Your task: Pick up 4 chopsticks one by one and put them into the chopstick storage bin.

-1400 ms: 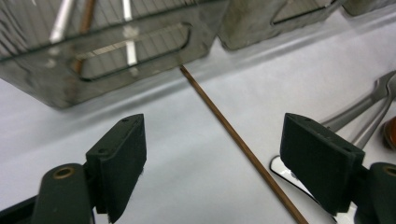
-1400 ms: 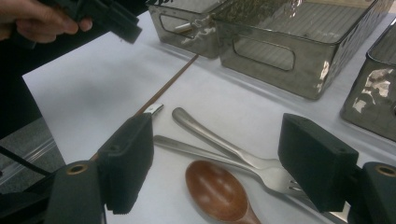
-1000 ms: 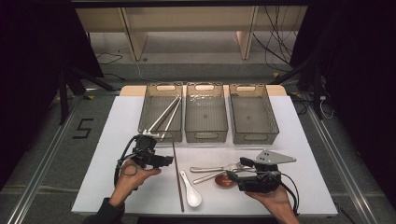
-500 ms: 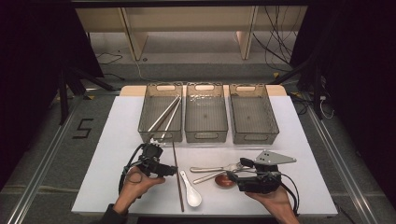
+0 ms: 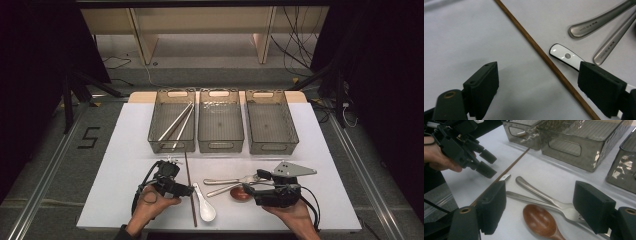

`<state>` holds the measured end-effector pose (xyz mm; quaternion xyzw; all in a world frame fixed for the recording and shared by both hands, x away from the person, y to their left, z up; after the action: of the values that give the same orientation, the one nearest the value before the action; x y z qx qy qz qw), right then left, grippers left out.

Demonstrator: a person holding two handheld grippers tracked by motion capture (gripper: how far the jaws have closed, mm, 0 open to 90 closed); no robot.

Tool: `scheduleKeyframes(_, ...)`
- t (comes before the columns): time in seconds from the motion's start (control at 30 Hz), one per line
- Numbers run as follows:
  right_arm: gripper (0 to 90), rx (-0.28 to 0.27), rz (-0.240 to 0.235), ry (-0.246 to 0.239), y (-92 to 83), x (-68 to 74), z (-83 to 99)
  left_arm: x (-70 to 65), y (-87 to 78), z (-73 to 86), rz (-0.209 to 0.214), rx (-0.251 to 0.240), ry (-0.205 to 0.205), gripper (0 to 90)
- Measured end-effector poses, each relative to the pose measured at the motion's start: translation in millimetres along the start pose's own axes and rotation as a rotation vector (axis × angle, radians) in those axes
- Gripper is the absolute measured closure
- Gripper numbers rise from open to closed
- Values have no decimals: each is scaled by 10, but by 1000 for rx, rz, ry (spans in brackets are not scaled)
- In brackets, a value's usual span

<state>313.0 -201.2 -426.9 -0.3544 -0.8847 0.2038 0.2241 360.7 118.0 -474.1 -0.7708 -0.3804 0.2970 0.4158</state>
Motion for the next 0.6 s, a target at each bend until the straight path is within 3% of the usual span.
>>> scheduleKeyframes(0.6, 277, 0, 0, -1, -5, -9, -1, -81, 104, 21, -44, 38, 16, 159)
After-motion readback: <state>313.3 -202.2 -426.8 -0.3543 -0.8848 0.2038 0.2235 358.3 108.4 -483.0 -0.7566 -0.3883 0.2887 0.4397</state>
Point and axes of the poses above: each handheld gripper's, and its own axes: y roughly forward along the jaws, z roughly out of its underside, x roughly to its left, the point moved 1 cm from there along y, roughly forward along the jaws, and after that the axes turned 5 degrees about y, right-handed, at the moved point
